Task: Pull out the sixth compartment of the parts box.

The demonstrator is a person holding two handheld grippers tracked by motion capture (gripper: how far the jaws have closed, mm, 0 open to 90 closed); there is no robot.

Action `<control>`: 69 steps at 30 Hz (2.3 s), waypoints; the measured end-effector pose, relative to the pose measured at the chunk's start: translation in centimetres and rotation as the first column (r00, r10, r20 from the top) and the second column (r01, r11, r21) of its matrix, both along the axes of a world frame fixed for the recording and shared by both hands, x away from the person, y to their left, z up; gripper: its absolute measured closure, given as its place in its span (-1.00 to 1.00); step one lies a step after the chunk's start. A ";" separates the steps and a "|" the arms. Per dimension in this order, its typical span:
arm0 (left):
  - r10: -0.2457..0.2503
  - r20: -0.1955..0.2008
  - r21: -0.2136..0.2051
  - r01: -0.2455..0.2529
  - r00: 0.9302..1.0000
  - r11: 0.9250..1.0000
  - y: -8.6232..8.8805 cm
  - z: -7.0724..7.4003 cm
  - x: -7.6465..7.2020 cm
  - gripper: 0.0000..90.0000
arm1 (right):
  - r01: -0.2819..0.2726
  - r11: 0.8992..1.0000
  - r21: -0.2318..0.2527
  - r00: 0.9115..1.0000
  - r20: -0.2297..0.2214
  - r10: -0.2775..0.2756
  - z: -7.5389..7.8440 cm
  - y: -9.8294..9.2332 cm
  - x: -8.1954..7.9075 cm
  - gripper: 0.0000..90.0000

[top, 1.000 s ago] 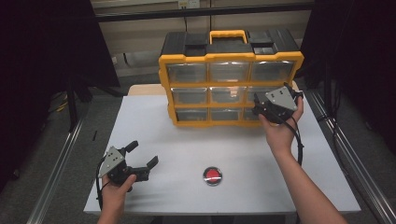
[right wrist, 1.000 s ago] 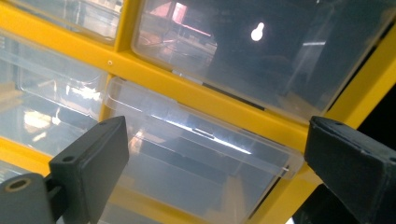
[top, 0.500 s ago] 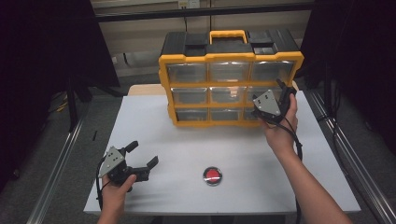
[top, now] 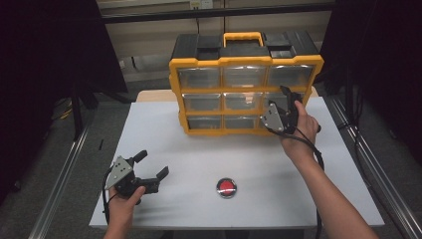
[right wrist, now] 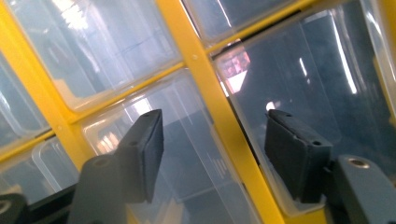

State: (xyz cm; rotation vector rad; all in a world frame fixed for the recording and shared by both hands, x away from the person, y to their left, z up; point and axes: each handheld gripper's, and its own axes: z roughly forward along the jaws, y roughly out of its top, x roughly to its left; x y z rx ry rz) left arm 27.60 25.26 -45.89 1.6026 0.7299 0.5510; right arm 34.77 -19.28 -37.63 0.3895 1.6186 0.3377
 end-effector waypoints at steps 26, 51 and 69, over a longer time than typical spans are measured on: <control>0.008 0.002 0.006 -0.008 1.000 1.000 0.0 0.0 0.0 -0.95 | -0.031 0.962 -0.270 0.999 -0.022 0.026 -0.3 0.5 0.5 0.42; 0.006 0.003 0.004 -0.006 1.000 1.000 -0.1 0.0 0.0 -0.95 | -0.035 0.922 -0.386 0.999 -0.050 0.017 -0.2 0.5 0.0 0.83; -0.001 0.003 0.015 0.001 1.000 1.000 -0.1 0.0 0.0 -0.95 | -0.067 0.924 -0.377 0.996 -0.074 0.043 0.6 1.4 -1.5 0.99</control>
